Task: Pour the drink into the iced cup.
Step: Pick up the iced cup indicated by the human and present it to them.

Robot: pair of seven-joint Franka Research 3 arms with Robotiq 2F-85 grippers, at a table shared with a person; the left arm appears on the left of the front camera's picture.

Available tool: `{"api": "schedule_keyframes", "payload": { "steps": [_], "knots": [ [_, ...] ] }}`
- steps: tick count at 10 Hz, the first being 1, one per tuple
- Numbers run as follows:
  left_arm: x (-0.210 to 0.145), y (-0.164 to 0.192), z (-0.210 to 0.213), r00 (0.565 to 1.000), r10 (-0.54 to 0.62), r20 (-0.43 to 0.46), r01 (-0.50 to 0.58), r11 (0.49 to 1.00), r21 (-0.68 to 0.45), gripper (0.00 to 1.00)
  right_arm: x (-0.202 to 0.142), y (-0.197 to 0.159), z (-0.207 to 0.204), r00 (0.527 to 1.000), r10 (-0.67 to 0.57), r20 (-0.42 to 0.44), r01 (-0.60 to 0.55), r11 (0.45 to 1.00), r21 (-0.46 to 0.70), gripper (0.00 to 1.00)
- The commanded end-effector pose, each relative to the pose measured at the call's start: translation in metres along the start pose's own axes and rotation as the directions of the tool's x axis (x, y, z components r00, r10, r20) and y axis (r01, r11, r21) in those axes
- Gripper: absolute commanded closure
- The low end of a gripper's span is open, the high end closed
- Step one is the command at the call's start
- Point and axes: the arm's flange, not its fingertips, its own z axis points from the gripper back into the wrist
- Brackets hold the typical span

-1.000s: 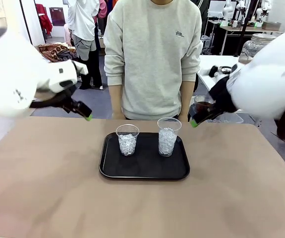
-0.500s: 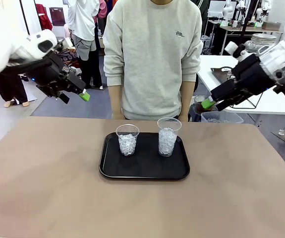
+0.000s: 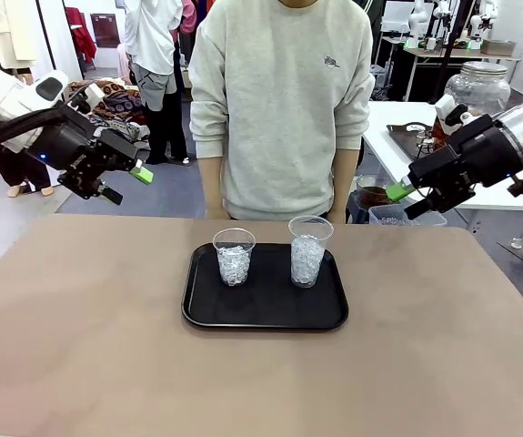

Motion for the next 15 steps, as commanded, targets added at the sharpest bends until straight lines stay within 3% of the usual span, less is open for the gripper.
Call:
{"api": "schedule_keyframes", "payload": {
  "steps": [1, 5, 6, 10, 12, 15],
  "knots": [
    [0.001, -0.009, 0.002, 1.000, -0.026, 0.002, 0.026, 1.000, 0.012, 0.00, -0.001, 0.003, 0.001, 1.000, 0.002, 0.010, -0.002, 1.000, 0.000, 0.00],
    [-0.001, -0.009, 0.000, 1.000, -0.021, -0.001, 0.021, 0.999, 0.031, 0.00, -0.001, 0.001, 0.000, 1.000, -0.008, -0.007, 0.008, 1.000, -0.025, 0.00],
    [0.002, 0.000, 0.002, 0.999, 0.041, 0.012, -0.041, 0.999, -0.022, 0.00, 0.006, -0.005, 0.002, 0.993, -0.117, -0.006, 0.117, 0.992, 0.053, 0.00],
    [0.006, 0.044, 0.000, 0.975, 0.222, 0.000, -0.219, 0.959, -0.181, 0.00, 0.013, -0.042, 0.010, 0.949, -0.311, -0.051, 0.314, 0.916, 0.248, 0.00],
    [0.002, 0.066, -0.004, 0.952, 0.307, 0.008, -0.290, 0.907, -0.306, 0.00, 0.014, -0.063, 0.009, 0.912, -0.399, -0.098, 0.407, 0.845, 0.348, 0.00],
    [0.001, 0.089, -0.013, 0.918, 0.398, 0.010, -0.360, 0.840, -0.407, 0.00, 0.019, -0.088, 0.000, 0.872, -0.472, -0.126, 0.479, 0.773, 0.416, 0.00]
  ]
}}
